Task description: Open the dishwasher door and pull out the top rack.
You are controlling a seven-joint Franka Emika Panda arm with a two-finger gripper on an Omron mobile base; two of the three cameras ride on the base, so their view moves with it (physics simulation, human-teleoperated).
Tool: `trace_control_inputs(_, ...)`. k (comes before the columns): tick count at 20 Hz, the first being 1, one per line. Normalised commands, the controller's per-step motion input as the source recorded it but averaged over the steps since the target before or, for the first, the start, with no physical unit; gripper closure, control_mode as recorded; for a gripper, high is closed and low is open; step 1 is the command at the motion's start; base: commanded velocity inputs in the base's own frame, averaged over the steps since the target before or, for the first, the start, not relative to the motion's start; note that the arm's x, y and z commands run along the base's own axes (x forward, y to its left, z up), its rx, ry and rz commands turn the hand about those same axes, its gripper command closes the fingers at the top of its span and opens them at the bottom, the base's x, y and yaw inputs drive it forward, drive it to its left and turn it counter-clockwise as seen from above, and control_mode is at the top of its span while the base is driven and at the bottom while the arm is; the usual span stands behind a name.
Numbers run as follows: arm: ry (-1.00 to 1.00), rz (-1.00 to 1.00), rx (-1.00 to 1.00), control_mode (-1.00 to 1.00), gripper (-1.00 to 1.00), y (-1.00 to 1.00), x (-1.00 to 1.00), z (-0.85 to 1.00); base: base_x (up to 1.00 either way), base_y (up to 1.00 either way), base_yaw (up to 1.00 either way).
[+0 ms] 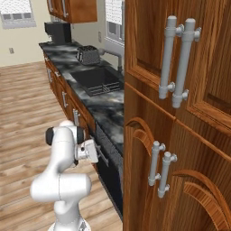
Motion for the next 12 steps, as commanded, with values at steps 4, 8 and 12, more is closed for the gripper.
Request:
trace_control_inputs(4, -0.05, 0.00, -0.03, -1.00, 1.00, 0.75, -0.47, -0.09, 0.00, 0.00, 0.00)
trace_control_inputs(8, -0.04, 0.00, -0.05, -1.00, 1.00, 0.77, -0.47, -0.18, 0.00, 0.00, 0.00)
trace_control_inputs(12, -0.04, 0.00, -0.05, -1.00, 1.00, 0.71, -0.52, -0.27, 0.00, 0.00, 0.00)
